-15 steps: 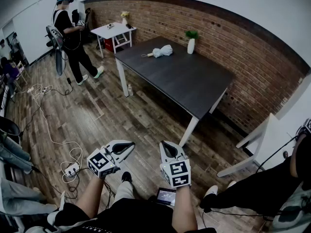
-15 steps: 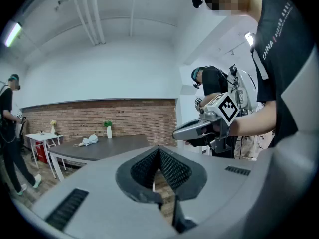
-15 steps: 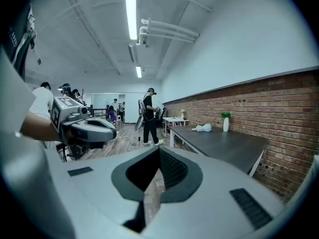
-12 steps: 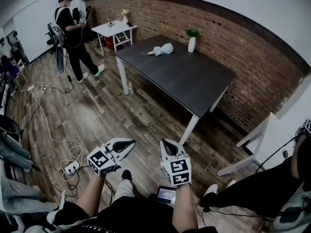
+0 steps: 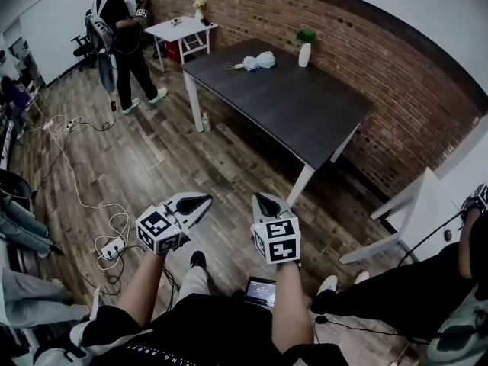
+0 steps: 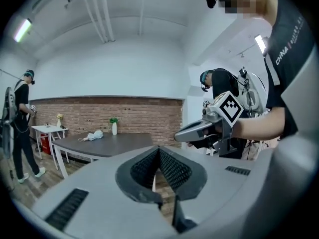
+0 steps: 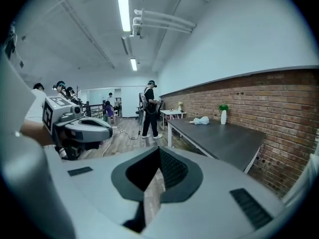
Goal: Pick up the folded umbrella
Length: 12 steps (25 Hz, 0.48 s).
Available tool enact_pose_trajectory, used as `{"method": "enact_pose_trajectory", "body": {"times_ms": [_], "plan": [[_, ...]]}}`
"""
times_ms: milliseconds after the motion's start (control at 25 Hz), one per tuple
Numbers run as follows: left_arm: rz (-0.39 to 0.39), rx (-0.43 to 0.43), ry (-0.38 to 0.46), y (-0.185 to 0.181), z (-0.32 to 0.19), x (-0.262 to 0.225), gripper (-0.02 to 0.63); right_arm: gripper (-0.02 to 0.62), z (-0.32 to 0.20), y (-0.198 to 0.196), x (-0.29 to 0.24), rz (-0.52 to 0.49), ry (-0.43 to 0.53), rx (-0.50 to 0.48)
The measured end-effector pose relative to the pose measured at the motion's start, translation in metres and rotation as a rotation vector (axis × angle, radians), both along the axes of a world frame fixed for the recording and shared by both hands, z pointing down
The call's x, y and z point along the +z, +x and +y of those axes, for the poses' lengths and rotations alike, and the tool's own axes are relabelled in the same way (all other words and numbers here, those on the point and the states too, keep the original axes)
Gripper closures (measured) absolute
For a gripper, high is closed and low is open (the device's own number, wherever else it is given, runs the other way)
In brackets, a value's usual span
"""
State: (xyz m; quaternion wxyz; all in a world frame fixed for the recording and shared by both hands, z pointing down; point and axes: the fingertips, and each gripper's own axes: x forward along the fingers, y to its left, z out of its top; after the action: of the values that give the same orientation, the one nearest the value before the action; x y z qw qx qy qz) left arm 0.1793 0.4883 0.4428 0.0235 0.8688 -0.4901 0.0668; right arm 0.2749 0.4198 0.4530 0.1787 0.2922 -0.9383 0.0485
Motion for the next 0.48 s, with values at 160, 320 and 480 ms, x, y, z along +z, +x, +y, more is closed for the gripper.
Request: {"method": "enact_pose_trajectory", "body": {"times_ms": [160,320,480], "plan": [[-0.035,0.071,0.009,0.005,-0.033,-0.035,0.603,0.586,-0.025,-0.026,-0.052,0.022,0.096,-0.077],[-0.074,0.134,0.059,0.012,-0.071,-0.077,0.603,0.586,-0.043,-0.050,-0.091,0.063,0.145,-0.174],[0.043,0.135,0.134,0.015,-0.096,-0.092,0.603,0.586,-0.066,-0.048,-0.102,-0.022,0.095,-0.105]]}}
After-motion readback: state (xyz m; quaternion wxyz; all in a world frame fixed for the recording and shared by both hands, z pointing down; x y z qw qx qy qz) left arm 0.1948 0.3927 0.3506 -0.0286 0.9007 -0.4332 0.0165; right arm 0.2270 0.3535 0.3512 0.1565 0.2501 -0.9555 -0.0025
